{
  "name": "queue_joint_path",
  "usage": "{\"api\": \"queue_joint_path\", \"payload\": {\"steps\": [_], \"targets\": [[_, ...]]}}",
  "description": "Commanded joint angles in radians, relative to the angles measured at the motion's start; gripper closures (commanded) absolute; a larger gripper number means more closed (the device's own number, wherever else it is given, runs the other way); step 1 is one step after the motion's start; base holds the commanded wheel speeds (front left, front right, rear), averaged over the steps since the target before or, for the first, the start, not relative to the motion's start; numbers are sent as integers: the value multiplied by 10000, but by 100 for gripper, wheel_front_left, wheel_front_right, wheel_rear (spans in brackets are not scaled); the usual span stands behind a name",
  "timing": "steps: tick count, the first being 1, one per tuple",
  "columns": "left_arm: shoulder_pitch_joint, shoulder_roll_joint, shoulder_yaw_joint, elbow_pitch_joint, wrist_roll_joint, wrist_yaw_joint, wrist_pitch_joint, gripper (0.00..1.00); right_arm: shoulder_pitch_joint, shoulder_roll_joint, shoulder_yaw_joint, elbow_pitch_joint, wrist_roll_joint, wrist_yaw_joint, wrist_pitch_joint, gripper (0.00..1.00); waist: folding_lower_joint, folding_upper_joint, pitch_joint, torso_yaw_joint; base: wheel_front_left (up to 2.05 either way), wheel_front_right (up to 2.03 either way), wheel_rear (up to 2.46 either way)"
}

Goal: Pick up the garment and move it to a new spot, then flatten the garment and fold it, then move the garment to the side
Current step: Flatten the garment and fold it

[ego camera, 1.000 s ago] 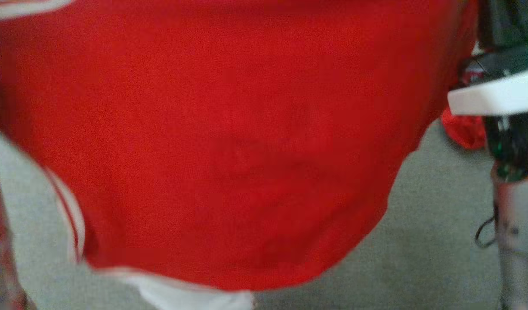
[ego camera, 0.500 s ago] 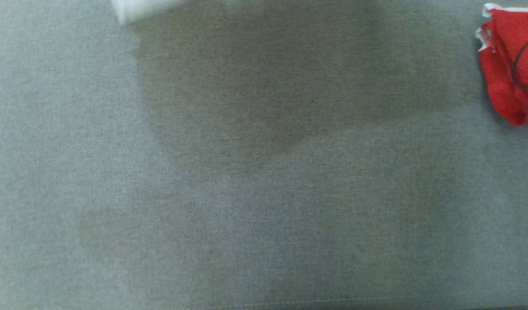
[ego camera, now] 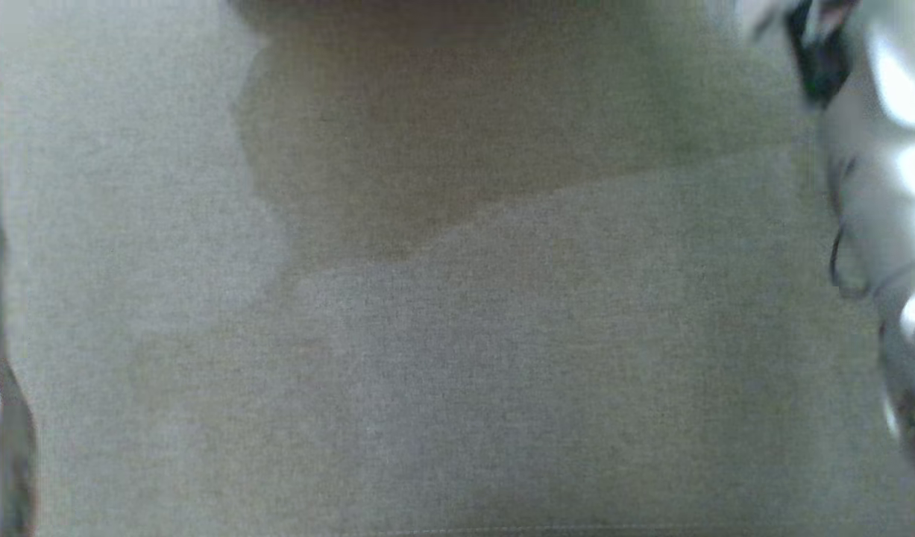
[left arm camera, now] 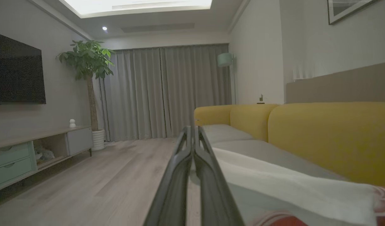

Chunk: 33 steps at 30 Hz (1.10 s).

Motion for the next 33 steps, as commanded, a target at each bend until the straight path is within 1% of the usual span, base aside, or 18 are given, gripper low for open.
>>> {"api": "queue_joint_path", "payload": {"steps": [1, 7, 11, 14, 15, 17, 21, 27, 33], "targets": [[289, 534, 86, -462, 136, -14, -36, 100, 130, 132, 154, -197, 127, -7, -97, 100, 1, 0, -229, 16, 0, 0, 0], [3927, 400, -174, -1354, 365, -38, -38, 100, 2085, -76, 1361, 400, 804, -7, -38, 100, 1, 0, -1029, 24, 0, 0, 0], [5939, 474, -585, -1800, 458, -48, -38, 100, 3030, -312, 2200, 605, 1483, -7, 536, 100, 1, 0, -1563, 92, 0, 0, 0], [6995, 654, -1065, -2062, 487, -53, 123, 100, 3674, -612, 2970, 471, 2010, -7, 1143, 100, 1, 0, -1943, 174, 0, 0, 0], [7525, 785, -1355, -2363, 345, -55, 415, 100, 4070, -840, 3463, 231, 2462, -7, 1577, 100, 1, 0, -2171, 224, 0, 0, 0], [8009, 976, -1741, -2737, 206, -56, 844, 100, 4437, -1090, 3972, -128, 2963, -7, 2045, 100, 1, 0, -2388, 257, 0, 0, 0], [8864, 1558, -2499, -3696, -190, -57, 1766, 100, 5076, -1675, 4995, -1040, 3997, -7, 2944, 100, 1, 0, -2780, 256, 0, 0, 0], [10034, 2333, -2946, -5192, -726, -58, 3001, 100, 5821, -2577, 6200, -2446, 5510, -7, 4200, 100, 1, 0, -3214, 243, 0, 0, 0], [11203, 3076, -3196, -6735, -1525, -56, 4368, 100, 6528, -3500, 7012, -3781, 6934, -7, 5456, 100, 1, 0, -3504, 274, 0, 0, 0]]}}
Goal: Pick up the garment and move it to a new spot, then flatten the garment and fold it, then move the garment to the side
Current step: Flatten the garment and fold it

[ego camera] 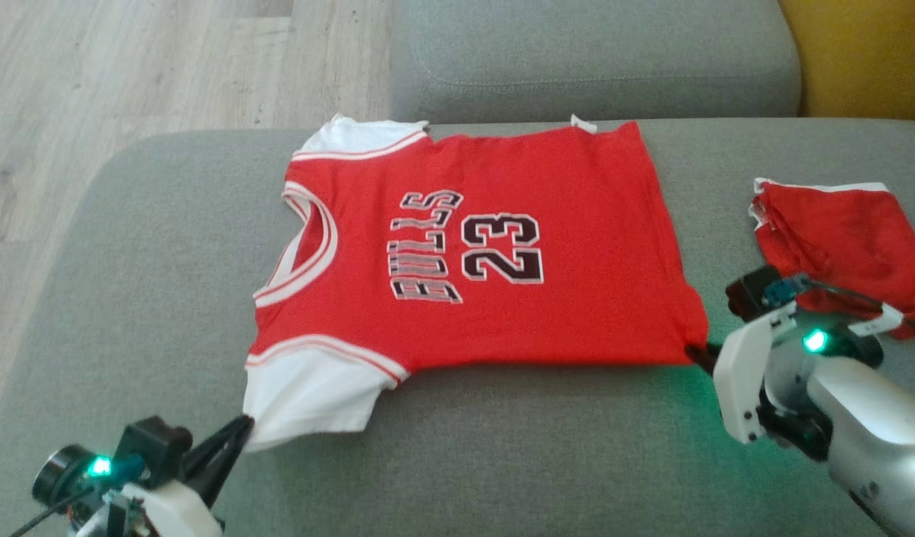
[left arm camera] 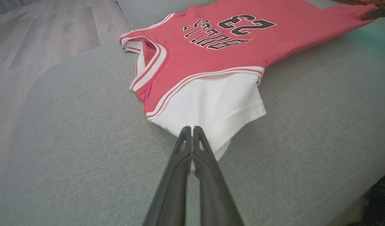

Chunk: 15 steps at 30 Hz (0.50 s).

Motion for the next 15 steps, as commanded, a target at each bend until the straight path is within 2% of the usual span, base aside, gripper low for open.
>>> {"api": "queue_joint_path", "payload": {"steps": [1, 8, 15], "targets": [[-211, 639, 485, -755, -192, 52, 252, 100, 145, -519, 126, -600, 420, -7, 234, 100, 2, 0, -50, 34, 0, 0, 0], [-345, 807, 673, -1598, -198, 308, 463, 100, 94, -957, -12, -1254, 917, -7, 288, 100, 2, 0, 132, 85, 0, 0, 0], [-1588, 750, 727, -1255, -53, 291, 616, 100, -329, -757, -404, -1243, 1118, -7, 294, 100, 2, 0, 450, 57, 0, 0, 0]]}}
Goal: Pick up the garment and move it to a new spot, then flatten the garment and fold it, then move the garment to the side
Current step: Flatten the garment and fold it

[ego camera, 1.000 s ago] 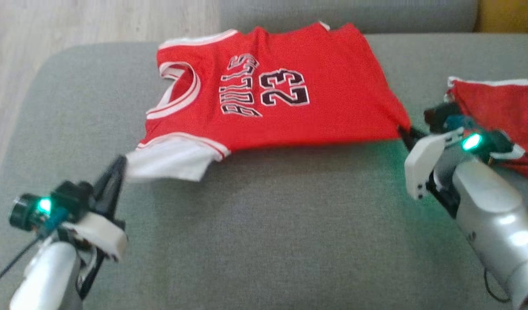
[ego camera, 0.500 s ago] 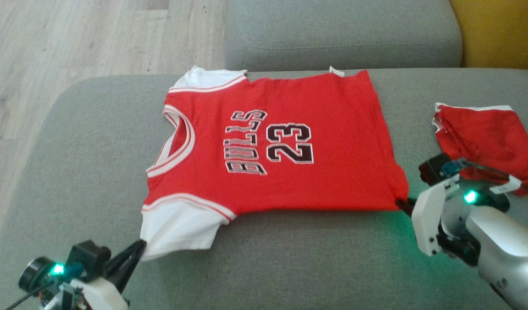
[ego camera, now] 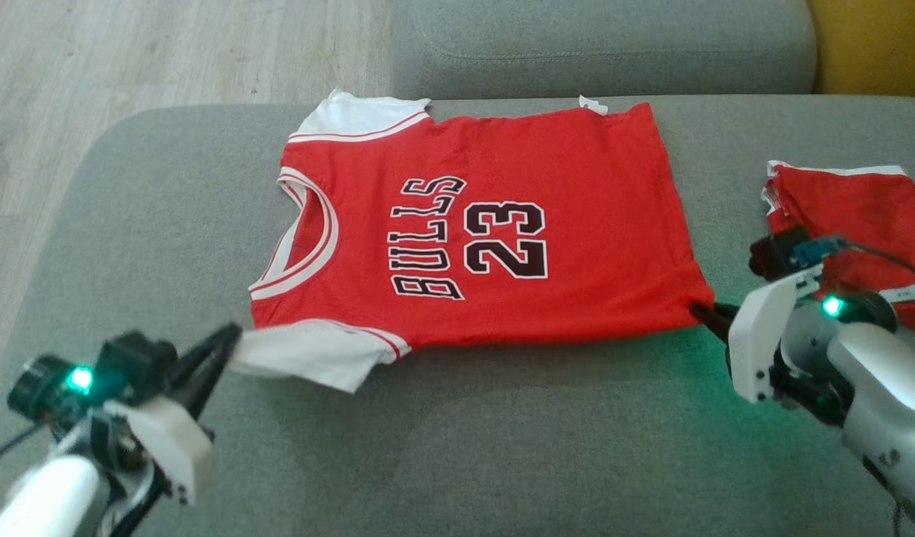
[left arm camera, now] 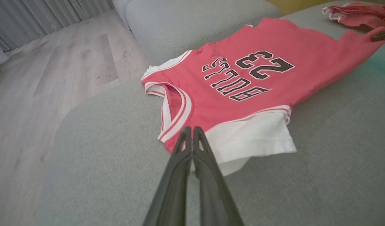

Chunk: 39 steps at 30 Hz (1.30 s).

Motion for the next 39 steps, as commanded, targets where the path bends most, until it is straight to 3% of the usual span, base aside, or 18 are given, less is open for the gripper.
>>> {"api": "queue_joint_path", "payload": {"steps": [1, 13, 24, 34, 35, 36, 39], "targets": [[-872, 341, 532, -144, 25, 37, 76, 100, -316, -30, -159, -117, 119, -7, -22, 100, -1, 0, 31, -21, 0, 0, 0], [-4045, 163, -534, 1990, -174, -205, 707, 100, -2004, 994, -997, 1072, 21, -7, 193, 100, -1, 0, 1079, -258, 0, 0, 0], [-6656, 100, -1911, 4402, -294, -218, -68, 100, -3091, 1844, -1121, 2450, -429, -7, -3, 100, -1, 0, 1976, -384, 0, 0, 0], [-8116, -454, -2891, 6306, -343, -219, -815, 100, -3653, 2393, -1047, 3088, -520, -7, -341, 100, -1, 0, 2536, -507, 0, 0, 0], [-8286, -544, -2892, 6525, -278, -195, -1021, 50, -3763, 2409, -1053, 3185, -608, -7, -523, 72, -1, 0, 2594, -504, 0, 0, 0], [-8455, -653, -2873, 6729, -183, -90, -1316, 0, -3864, 2445, -1083, 3303, -685, -7, -728, 0, -1, 0, 2647, -504, 0, 0, 0], [-8842, -1077, -2644, 7264, -52, 435, -2493, 0, -4105, 2656, -1248, 3530, -765, -7, -1461, 0, -1, 0, 2729, -501, 0, 0, 0]]}}
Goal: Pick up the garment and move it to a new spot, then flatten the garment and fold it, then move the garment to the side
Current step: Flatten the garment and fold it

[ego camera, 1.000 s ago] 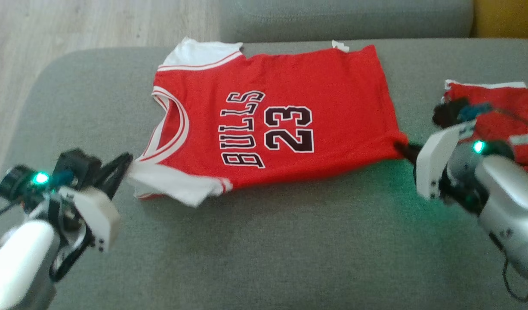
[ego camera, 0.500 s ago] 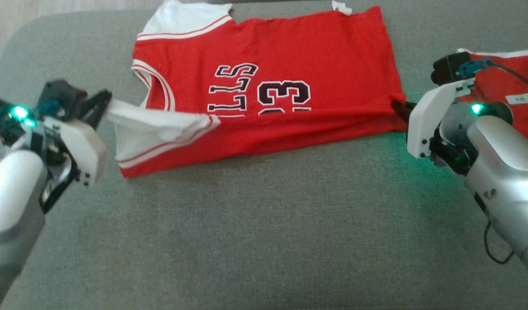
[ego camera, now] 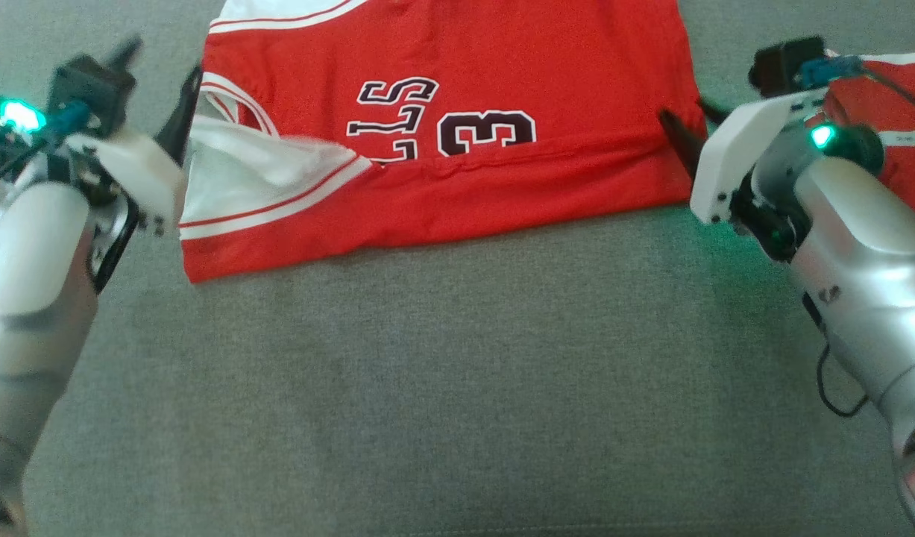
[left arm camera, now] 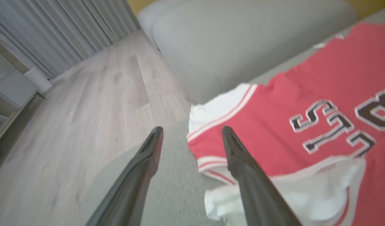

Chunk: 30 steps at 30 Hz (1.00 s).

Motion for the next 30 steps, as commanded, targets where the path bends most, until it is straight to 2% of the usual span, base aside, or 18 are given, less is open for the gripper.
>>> {"api": "queue_joint_path", "payload": {"steps": [1, 5, 8, 11, 13, 17, 20, 22, 26, 30], "targets": [[-722, 212, 630, -12, 37, 301, -699, 0, -331, 174, -155, -163, -97, -7, -616, 0, -2, 0, 3, -1, 0, 0, 0], [-788, -258, 1139, 357, -159, 823, -2281, 0, -411, 399, -487, -102, -127, -7, -2302, 0, -2, 0, -234, -7, 0, 0, 0], [-520, -477, 1665, 156, -381, 1138, -2595, 0, -290, 545, -773, -105, -108, -7, -3653, 0, -2, 0, -540, 18, 0, 0, 0], [116, -436, 2102, -1051, 20, 1434, -2626, 0, -110, 702, -1161, -169, -244, -7, -4422, 0, -2, 0, -852, 35, 0, 0, 0], [911, -454, 2357, -2050, 394, 1705, -2629, 0, 113, 781, -1643, -394, -434, -7, -4537, 0, -2, 0, -1054, 54, 0, 0, 0], [2821, -779, 3286, -3931, 756, 2389, -2631, 0, 1347, 829, -3922, -1914, -1966, -7, -4552, 0, -2, 0, -1407, 94, 0, 0, 0], [4360, -1198, 3922, -5006, 934, 2698, -2632, 0, 3079, 1436, -5774, -3259, -3554, -7, -4554, 0, -2, 0, -1622, 143, 0, 0, 0], [5288, -1502, 4248, -5520, 1057, 2780, -2632, 0, 4227, 1897, -6640, -4178, -4542, -7, -4555, 0, -2, 0, -1706, 148, 0, 0, 0], [6803, -2106, 4986, -6269, 1286, 2908, -2633, 0, 6081, 2333, -7414, -5569, -5685, -7, -4555, 0, -2, 0, -1882, 112, 0, 0, 0], [7768, -2537, 5479, -6479, 1546, 2714, -2633, 0, 7244, 2372, -7110, -6427, -5185, -7, -4556, 0, -2, 0, -1992, 45, 0, 0, 0]]}}
